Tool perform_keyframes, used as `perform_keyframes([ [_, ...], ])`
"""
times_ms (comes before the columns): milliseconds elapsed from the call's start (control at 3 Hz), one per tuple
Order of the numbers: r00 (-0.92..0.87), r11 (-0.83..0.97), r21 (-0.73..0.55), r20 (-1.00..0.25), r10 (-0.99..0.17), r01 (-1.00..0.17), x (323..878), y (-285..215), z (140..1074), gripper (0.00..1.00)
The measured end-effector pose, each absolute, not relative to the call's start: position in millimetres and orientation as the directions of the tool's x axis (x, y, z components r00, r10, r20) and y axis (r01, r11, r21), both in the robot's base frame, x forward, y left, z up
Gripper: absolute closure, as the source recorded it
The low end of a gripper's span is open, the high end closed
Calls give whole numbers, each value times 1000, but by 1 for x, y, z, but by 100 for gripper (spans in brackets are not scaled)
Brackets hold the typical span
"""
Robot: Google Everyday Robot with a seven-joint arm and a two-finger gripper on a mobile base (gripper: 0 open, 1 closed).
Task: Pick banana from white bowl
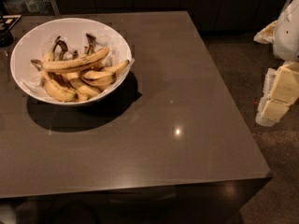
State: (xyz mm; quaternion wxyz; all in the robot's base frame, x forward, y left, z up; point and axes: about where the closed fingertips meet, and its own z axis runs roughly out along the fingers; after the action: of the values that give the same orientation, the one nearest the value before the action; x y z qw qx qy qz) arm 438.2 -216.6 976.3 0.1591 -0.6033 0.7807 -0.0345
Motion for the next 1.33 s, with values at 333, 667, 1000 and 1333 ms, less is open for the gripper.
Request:
perform_keyframes([
  [333, -221, 270, -246, -207, -953, -931, 438, -217, 976, 0],
  [667, -225, 266, -288, -167, -960, -920, 442, -208, 979, 0],
  [1000, -223, 246, -312, -108, -969, -918, 453, -188, 983, 0],
  [1333, -156, 165, -322, -52, -986, -932, 467, -156, 986, 0],
])
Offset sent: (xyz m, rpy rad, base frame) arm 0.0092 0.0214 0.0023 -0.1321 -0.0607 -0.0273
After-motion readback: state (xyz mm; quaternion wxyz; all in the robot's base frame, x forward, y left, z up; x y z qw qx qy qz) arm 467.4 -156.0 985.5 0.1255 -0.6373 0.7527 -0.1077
